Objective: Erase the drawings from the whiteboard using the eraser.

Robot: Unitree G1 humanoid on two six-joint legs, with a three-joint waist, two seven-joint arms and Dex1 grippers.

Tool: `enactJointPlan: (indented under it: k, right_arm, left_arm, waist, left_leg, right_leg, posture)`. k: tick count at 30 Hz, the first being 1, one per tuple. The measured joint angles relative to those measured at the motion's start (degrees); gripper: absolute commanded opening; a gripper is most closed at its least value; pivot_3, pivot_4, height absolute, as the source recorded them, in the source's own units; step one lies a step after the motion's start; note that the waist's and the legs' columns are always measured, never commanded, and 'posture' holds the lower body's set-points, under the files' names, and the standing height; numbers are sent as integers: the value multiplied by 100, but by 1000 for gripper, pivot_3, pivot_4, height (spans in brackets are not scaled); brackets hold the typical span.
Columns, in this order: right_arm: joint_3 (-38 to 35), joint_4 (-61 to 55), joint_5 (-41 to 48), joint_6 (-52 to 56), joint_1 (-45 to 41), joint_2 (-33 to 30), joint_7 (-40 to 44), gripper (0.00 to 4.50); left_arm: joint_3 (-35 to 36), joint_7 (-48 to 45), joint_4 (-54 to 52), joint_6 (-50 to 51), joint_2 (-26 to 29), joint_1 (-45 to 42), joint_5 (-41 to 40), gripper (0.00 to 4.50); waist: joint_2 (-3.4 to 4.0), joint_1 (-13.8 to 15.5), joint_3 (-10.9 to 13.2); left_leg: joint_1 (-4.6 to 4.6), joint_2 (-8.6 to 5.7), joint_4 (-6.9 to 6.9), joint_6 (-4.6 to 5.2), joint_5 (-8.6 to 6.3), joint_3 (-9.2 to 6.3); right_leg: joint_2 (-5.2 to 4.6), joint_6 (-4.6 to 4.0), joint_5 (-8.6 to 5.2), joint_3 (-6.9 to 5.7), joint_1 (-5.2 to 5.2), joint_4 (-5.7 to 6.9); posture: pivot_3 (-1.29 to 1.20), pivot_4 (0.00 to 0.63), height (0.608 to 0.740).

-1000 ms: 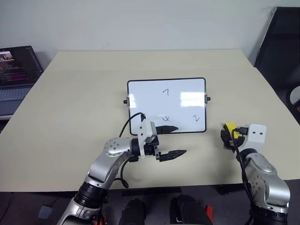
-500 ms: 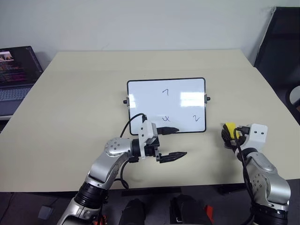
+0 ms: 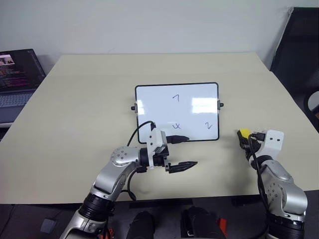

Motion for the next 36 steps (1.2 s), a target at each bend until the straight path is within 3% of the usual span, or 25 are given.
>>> enactJointPlan:
  k: [7, 18, 28, 36]
  right_arm:
    - [81, 18, -96, -272, -18, -194, 75, 1014]
    - [909, -130, -573, -1695, 110, -363, 448, 1014]
    - [1625, -318, -622, -2358, 229, -170, 788, 1014]
    - [1987, 125, -763, -2365, -186, -171, 807, 1014]
  left_arm:
    - [14, 205, 105, -147, -36, -9, 206, 4500]
    - [335, 1634, 893, -650, -345, -165, 1279, 4500]
    - [256, 1499, 1349, -984, -371, -412, 1490, 4500]
    - [232, 1469, 1501, -1023, -390, -556, 1513, 4500]
  waist:
    - [0, 1, 0]
    - [0, 5, 0]
    - [0, 5, 0]
    - [0, 4, 0]
  left_leg:
    - [0, -1, 0, 0, 0, 1]
    - [-2, 1, 0, 0, 0, -1]
    - [-1, 1, 1, 0, 0, -1]
    - [-1, 2, 1, 0, 0, -3]
  right_leg:
    - [0, 1, 0, 1, -1, 0]
    - [1, 2, 1, 0, -1, -3]
    - [1, 4, 3, 0, -1, -1]
    - [2, 2, 4, -3, -2, -1]
  posture:
    - [0, 150, 740]
    - [0, 150, 740]
    - [0, 150, 740]
    - [0, 150, 740]
